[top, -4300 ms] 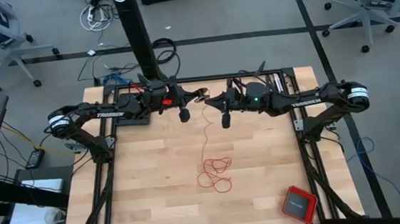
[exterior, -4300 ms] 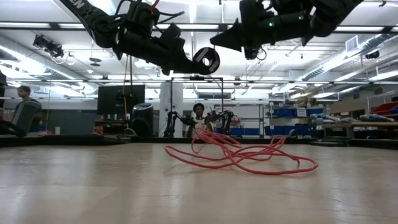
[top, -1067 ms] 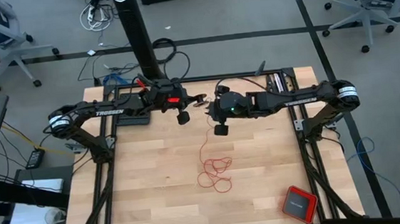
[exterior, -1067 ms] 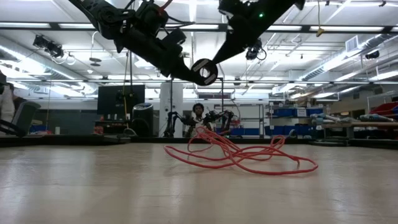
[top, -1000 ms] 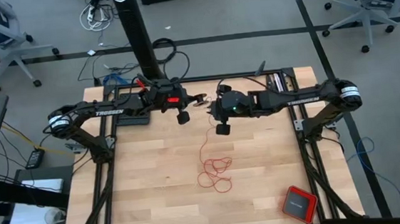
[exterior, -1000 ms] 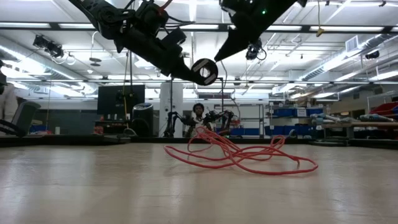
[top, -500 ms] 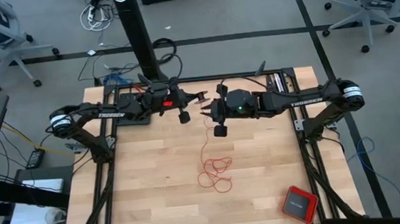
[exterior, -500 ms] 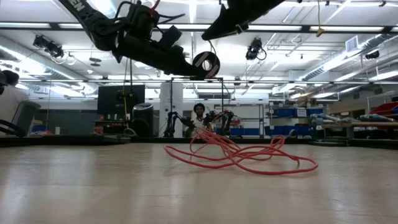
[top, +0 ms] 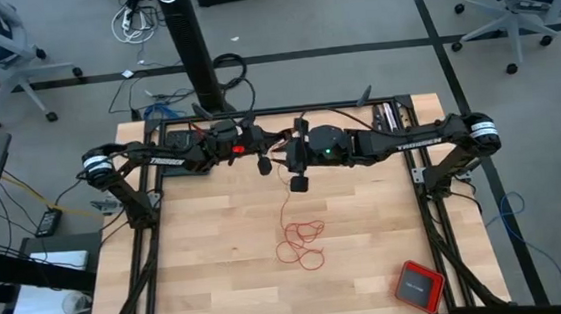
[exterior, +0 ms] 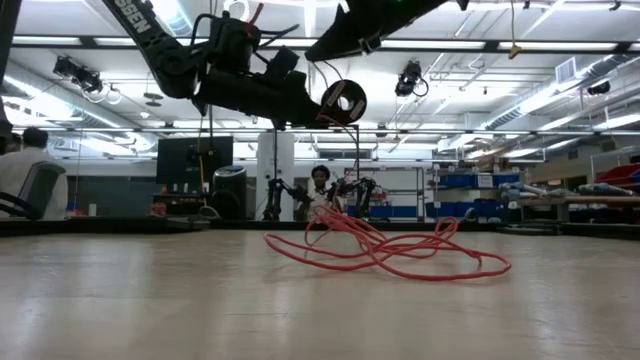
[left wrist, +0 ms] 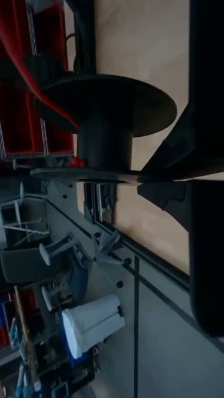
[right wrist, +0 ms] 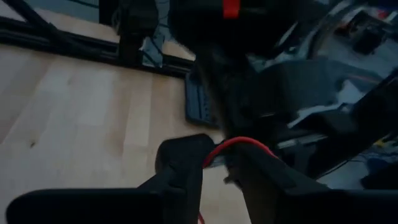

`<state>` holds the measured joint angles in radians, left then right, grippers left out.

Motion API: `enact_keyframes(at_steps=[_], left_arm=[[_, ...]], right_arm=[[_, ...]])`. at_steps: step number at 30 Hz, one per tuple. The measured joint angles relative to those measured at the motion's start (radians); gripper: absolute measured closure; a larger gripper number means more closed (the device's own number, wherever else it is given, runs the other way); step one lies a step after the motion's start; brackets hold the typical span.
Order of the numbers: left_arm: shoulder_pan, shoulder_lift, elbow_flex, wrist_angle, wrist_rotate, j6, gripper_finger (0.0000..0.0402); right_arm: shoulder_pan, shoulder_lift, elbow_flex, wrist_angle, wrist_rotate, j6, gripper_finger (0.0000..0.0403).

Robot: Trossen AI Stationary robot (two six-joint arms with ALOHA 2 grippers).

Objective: Coil cords
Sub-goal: Coil the red wire onto the spool

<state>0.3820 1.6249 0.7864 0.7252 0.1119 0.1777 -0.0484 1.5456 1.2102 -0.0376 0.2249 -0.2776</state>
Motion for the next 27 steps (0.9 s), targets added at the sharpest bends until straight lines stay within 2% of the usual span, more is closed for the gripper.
enact_keyframes(at_steps=[4, 8, 11, 13, 17, 20, 22, 27], left_arm=[[0.004, 0.0, 0.0, -0.014, 0.005, -0.031, 0.04], [0.021, 0.0, 0.045, -0.113, 0.019, -0.079, 0.04], [0.024, -0.001, 0.089, -0.228, 0.024, -0.05, 0.04], [0.023, -0.001, 0.097, -0.256, 0.032, -0.03, 0.04], [0.024, -0.001, 0.098, -0.253, 0.03, 0.018, 0.04], [0.024, -0.001, 0.098, -0.236, 0.029, 0.048, 0.04], [0.023, -0.001, 0.098, -0.22, 0.029, 0.061, 0.04], [0.016, -0.001, 0.098, -0.211, 0.079, 0.076, 0.04]], right_arm=[[-0.015, 0.008, 0.0, -0.03, -0.05, 0.03, 0.0307], [-0.011, 0.001, 0.003, -0.113, -0.009, 0.087, 0.0307], [0.004, -0.002, 0.042, -0.265, 0.006, 0.141, 0.0305], [0.015, -0.004, 0.05, -0.281, 0.003, 0.166, 0.0305], [0.03, -0.04, 0.052, -0.259, -0.056, 0.18, 0.0306], [0.042, -0.043, 0.052, -0.164, -0.131, 0.183, 0.0306], [0.045, -0.043, 0.052, -0.149, -0.144, 0.187, 0.0305], [0.032, -0.062, 0.05, -0.275, -0.124, 0.244, 0.0305]])
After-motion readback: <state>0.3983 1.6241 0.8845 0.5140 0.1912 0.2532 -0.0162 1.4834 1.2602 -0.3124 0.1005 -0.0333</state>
